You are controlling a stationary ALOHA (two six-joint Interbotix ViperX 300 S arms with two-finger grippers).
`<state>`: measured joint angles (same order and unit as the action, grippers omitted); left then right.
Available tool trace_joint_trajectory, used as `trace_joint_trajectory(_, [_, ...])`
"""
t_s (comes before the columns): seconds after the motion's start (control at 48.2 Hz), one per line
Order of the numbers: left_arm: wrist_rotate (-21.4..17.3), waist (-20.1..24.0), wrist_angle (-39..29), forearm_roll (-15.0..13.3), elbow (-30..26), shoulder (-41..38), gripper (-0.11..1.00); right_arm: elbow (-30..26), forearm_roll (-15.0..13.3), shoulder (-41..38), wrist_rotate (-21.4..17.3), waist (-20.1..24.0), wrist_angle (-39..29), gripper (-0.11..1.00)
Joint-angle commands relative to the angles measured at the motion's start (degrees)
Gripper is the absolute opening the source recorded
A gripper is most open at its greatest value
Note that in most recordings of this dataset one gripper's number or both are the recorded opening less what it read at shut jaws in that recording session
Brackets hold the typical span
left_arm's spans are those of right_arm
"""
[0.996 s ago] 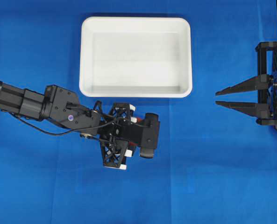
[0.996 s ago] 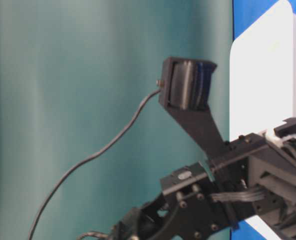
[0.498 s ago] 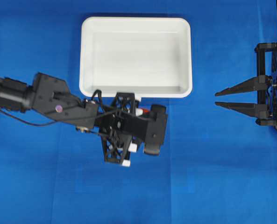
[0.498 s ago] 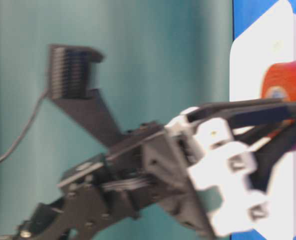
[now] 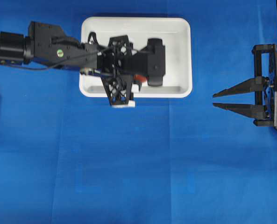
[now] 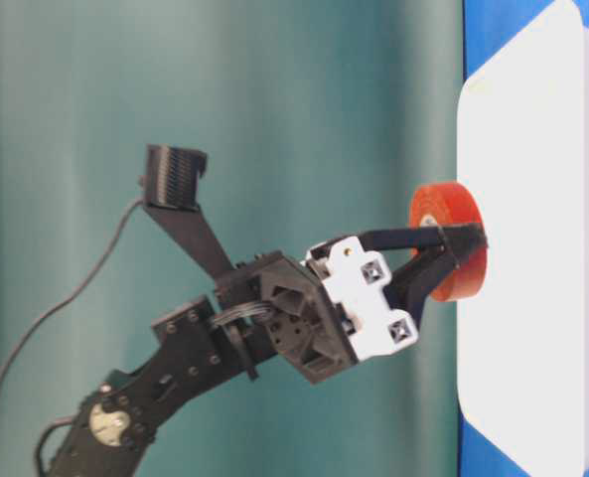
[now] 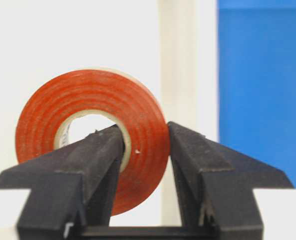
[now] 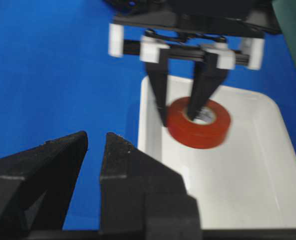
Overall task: Place one roll of tape in the white case with the left arm.
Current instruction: 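Lower the tape roll onto the tray floor and open the left gripper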
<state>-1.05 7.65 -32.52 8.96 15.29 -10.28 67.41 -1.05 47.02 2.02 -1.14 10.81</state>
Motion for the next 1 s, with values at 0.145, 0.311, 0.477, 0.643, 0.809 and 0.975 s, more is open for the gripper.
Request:
trace_joint_trajectory(0.145, [-0.18, 4.83, 5.45, 0.0, 2.11, -1.76, 0.25, -0.62, 0.09, -0.26, -0.18, -0.09, 0.18, -0.11])
trace_joint_trajectory(0.311, [-0.53, 5.62, 9.05, 0.0, 3.87, -4.31, 0.25, -0.62, 0.09, -0.26, -0.18, -0.09, 0.18, -0.11])
trace_joint_trajectory(0.477, [-0.53, 5.71, 10.63, 0.0, 4.04, -5.8, 0.25, -0.53, 0.09, -0.26, -0.18, -0.09, 0.18, -0.11])
trace_joint_trajectory(0.643, [-0.44, 6.06, 10.72, -0.09, 3.96, -5.71, 0.26, -0.62, 0.09, -0.26, -0.09, -0.09, 0.18, -0.11])
trace_joint_trajectory(0.809, [-0.18, 6.15, 10.72, -0.09, 4.13, -5.1, 0.47, -0.62, 0.09, -0.26, -0.18, -0.09, 0.18, -0.11])
trace_joint_trajectory(0.975, [0.09, 5.98, 10.37, -0.35, 5.1, -1.14, 0.78, -0.62, 0.09, -0.26, -0.26, -0.09, 0.26, -0.11])
